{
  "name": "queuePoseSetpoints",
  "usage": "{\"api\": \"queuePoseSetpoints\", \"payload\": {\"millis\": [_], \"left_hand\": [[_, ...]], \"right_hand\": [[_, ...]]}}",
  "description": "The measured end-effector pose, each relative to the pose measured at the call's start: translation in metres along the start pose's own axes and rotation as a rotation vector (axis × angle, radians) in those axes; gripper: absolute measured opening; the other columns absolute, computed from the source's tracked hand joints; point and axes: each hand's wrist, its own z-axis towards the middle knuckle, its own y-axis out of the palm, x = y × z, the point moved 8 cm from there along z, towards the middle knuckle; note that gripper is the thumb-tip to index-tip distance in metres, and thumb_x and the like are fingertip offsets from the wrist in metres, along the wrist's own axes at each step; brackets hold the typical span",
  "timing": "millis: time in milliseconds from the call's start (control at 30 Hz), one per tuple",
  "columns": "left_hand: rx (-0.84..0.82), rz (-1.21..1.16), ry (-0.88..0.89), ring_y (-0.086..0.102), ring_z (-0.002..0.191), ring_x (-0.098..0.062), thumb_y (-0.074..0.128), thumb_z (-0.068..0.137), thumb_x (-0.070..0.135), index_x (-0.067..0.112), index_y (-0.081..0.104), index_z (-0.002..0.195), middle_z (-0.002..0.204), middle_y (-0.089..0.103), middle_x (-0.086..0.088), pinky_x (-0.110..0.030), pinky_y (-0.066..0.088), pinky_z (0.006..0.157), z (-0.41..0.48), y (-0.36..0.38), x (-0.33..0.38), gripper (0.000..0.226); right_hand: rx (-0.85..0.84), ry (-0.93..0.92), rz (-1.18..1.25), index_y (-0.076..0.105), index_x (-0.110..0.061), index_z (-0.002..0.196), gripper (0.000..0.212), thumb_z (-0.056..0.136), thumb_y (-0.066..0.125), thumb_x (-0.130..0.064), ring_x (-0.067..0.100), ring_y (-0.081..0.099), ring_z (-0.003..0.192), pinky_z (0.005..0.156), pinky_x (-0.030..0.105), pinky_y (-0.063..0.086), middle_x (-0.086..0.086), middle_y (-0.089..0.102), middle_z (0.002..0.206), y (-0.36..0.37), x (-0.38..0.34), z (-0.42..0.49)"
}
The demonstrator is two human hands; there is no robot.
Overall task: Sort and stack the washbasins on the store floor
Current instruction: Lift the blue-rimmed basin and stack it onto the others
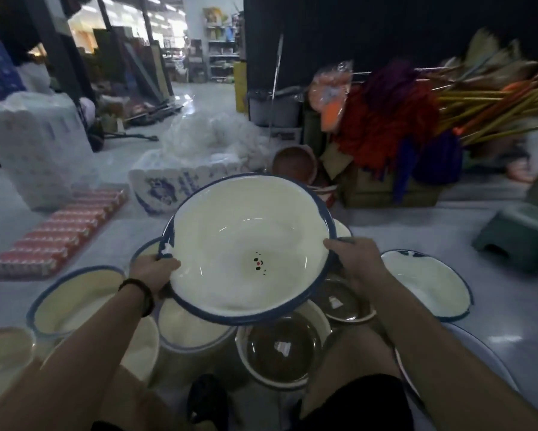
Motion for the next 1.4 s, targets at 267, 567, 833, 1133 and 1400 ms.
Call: {"api": "queuePoseSetpoints", "payload": {"millis": [267, 567, 833, 1133, 1400], "left_hand": [[-0.227, -0.063, -0.004, 0.073, 0.091, -0.044, 0.071, 0.084, 0.000, -0.001, 0.071, 0.100, 0.106, 0.073, -0.027, -0.069, 0.059, 0.072, 0.014, 0.136, 0.031, 0.016], [-0.469, 0.232, 0.237, 0.073, 0.082, -0.031, 0.077, 0.086, 0.016, 0.014, 0.075, 0.097, 0.090, 0.076, -0.011, -0.043, 0.063, 0.073, -0.017, 0.272, 0.100, 0.011], [-0.698, -0.132, -0.154, 0.071, 0.099, -0.042, 0.096, 0.063, 0.031, 0.028, 0.049, 0.128, 0.115, 0.070, -0.012, -0.062, 0.061, 0.079, -0.077, 0.448, 0.002, 0.081], [-0.682, -0.132, -0.188, 0.069, 0.101, -0.041, 0.072, 0.078, 0.008, 0.023, 0.056, 0.122, 0.119, 0.070, -0.016, -0.062, 0.062, 0.074, -0.020, 0.599, -0.053, 0.049], [-0.913, -0.096, -0.189, 0.074, 0.096, -0.039, 0.077, 0.092, 0.021, 0.021, 0.052, 0.138, 0.124, 0.069, -0.014, -0.053, 0.064, 0.070, 0.037, 0.752, -0.056, 0.053]], "right_hand": [[0.148, 0.100, 0.223, 0.071, -0.006, 0.116, 0.032, 0.092, 0.080, -0.025, 0.036, 0.078, 0.080, 0.069, 0.050, 0.067, 0.018, 0.077, 0.104, -0.077, 0.032, -0.028], [0.421, 0.155, 0.267, 0.072, -0.010, 0.107, 0.017, 0.100, 0.069, -0.026, 0.042, 0.074, 0.082, 0.057, 0.044, 0.064, 0.021, 0.074, 0.100, -0.206, 0.060, -0.041], [0.595, 0.175, 0.567, 0.062, -0.008, 0.120, 0.024, 0.098, 0.068, -0.002, 0.041, 0.069, 0.102, 0.060, 0.046, 0.066, 0.018, 0.070, 0.114, -0.218, 0.119, 0.033], [0.701, 0.329, 0.547, 0.069, -0.002, 0.115, 0.022, 0.098, 0.073, -0.016, 0.043, 0.079, 0.081, 0.071, 0.057, 0.067, 0.021, 0.078, 0.102, -0.273, 0.204, 0.136], [0.747, 0.305, 0.638, 0.059, -0.004, 0.130, 0.033, 0.099, 0.070, -0.001, 0.035, 0.081, 0.072, 0.073, 0.056, 0.067, 0.022, 0.074, 0.109, -0.344, 0.253, 0.262]]}}
